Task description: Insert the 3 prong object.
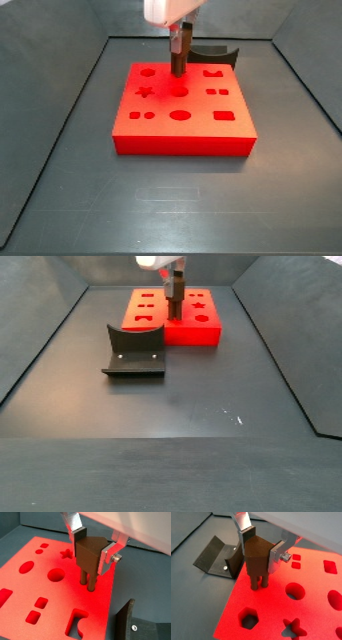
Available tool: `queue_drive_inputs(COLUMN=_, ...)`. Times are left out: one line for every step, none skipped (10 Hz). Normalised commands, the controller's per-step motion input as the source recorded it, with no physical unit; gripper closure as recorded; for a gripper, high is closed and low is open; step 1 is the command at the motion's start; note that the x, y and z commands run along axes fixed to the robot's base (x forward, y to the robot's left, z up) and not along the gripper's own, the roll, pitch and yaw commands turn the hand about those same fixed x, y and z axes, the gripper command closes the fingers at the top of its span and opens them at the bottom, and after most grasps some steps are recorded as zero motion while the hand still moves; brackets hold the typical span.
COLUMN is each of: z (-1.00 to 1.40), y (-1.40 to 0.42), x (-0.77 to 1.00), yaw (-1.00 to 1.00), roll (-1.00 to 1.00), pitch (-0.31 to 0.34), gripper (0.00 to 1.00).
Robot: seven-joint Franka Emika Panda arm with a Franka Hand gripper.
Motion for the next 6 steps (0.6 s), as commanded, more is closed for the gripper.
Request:
queue_drive_inputs(z=-1.0, y=0.0, x=-0.08, yaw=0.0, roll=0.0, pitch=-0.003, gripper=1.0)
queue_drive_inputs(z=-1.0, y=0.0, x=-0.14, yaw=0.0, roll=0.0, pitch=0.0, gripper=1.0)
queue_drive_inputs(z=-1.0, y=0.0, x=-0.04, yaw=0.0, roll=0.0, pitch=0.0, gripper=1.0)
queue_drive_inputs(z=-1.0, y=0.0, x=0.01, yaw=-0.02, roll=0.0, pitch=0.009, gripper=1.0)
queue_drive_inputs(z=-0.99, y=0.0, x=0.05, yaw=-0.02, roll=0.01, pitch=0.063, gripper=1.0)
queue_drive_inputs(z=-0.77, y=0.0, x=0.09, yaw=-0.11, roll=0.08, pitch=0.133, gripper=1.0)
